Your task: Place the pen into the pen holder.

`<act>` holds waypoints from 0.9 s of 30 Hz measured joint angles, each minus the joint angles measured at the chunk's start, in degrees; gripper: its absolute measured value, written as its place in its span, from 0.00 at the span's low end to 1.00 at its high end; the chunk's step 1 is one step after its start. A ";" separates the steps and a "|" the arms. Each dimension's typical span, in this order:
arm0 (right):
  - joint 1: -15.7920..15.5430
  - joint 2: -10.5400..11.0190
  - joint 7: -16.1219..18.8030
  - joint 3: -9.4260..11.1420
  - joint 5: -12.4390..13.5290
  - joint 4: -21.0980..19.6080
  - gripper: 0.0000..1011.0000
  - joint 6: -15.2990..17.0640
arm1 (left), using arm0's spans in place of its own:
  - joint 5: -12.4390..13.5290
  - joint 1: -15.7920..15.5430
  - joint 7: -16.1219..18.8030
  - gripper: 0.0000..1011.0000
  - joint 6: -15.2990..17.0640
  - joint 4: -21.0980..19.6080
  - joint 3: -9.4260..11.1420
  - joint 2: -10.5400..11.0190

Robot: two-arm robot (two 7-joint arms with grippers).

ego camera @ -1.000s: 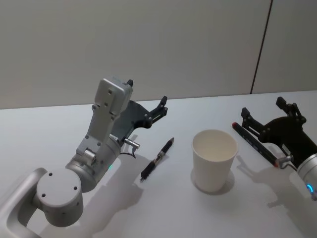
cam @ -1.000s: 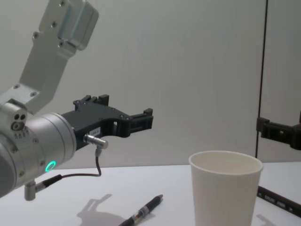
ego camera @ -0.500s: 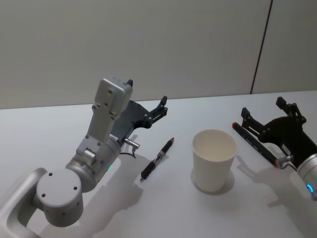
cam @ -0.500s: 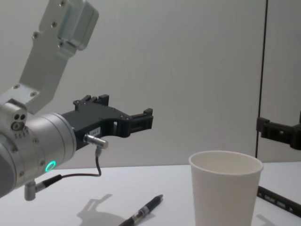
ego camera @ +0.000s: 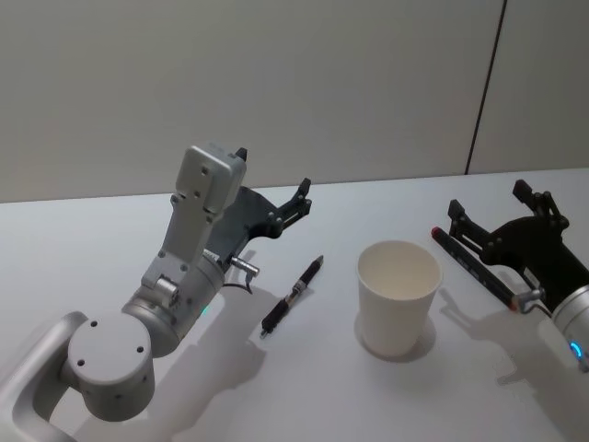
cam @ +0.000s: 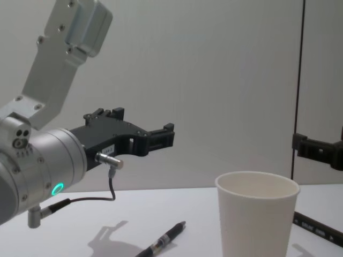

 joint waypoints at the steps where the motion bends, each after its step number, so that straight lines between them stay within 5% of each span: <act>1: 0.00 0.00 0.00 0.00 0.00 0.00 0.99 0.00 | 0.00 0.00 0.00 0.99 0.00 0.00 0.00 0.00; 17: 0.20 0.00 0.55 0.00 -0.17 0.10 0.99 0.05 | 0.00 0.00 0.00 0.99 0.00 0.00 0.00 0.00; 27: 1.77 1.63 6.38 1.08 -0.33 1.81 0.99 1.60 | 0.00 0.00 0.00 0.99 0.00 0.00 0.00 0.00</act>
